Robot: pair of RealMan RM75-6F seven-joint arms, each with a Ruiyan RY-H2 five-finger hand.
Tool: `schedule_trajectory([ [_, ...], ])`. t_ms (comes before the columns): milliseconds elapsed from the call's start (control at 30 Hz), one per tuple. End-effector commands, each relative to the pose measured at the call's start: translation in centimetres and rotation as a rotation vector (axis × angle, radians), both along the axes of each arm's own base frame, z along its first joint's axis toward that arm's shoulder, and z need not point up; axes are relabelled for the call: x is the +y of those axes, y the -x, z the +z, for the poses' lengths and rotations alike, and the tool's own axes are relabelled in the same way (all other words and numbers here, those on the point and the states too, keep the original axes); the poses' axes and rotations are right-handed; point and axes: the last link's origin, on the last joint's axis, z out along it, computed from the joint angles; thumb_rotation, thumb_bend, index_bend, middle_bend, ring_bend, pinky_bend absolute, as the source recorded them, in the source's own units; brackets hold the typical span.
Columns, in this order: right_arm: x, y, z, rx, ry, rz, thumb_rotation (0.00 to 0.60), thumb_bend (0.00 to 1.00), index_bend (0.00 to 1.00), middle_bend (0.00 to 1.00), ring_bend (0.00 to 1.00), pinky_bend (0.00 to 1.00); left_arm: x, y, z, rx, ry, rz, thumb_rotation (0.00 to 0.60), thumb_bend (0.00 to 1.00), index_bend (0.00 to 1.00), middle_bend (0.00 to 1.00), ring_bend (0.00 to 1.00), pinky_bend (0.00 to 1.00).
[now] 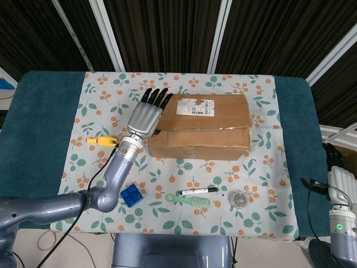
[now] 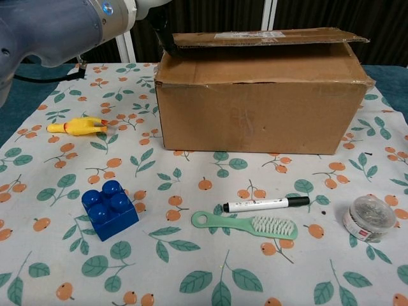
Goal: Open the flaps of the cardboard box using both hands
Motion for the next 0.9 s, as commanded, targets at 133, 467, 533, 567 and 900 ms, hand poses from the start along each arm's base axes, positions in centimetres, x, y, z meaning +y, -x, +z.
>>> schedule_trajectory([
  [133, 0.0, 0.0, 0.0, -0.008, -0.004, -0.004, 0.6, 0.22, 0.0, 0.0, 0.0, 0.21, 0.9, -2.4, 0.3, -0.036, -0.034, -0.053, 0.6, 0.23, 0.0, 0.0, 0.0, 0.05],
  [467, 0.1, 0.1, -0.1, -0.032, -0.02, -0.018, 0.6, 0.22, 0.0, 0.0, 0.0, 0.21, 4.2, -5.5, 2.2, -0.015, -0.126, -0.104, 0.6, 0.23, 0.0, 0.0, 0.0, 0.05],
  [533, 0.1, 0.0, -0.1, -0.037, -0.022, -0.021, 0.6, 0.22, 0.0, 0.0, 0.0, 0.21, 4.9, -6.2, 2.5, -0.01, -0.142, -0.112, 0.6, 0.23, 0.0, 0.0, 0.0, 0.05],
  [567, 0.1, 0.0, -0.1, -0.036, -0.022, -0.021, 0.6, 0.22, 0.0, 0.0, 0.0, 0.21, 5.3, -6.6, 2.6, -0.009, -0.149, -0.116, 0.6, 0.23, 0.0, 0.0, 0.0, 0.05],
  [900, 0.1, 0.3, 0.1, -0.049, -0.022, -0.04, 0.6, 0.22, 0.0, 0.0, 0.0, 0.21, 9.1, -10.1, 3.0, 0.081, -0.222, -0.133, 0.6, 0.23, 0.0, 0.0, 0.0, 0.05],
])
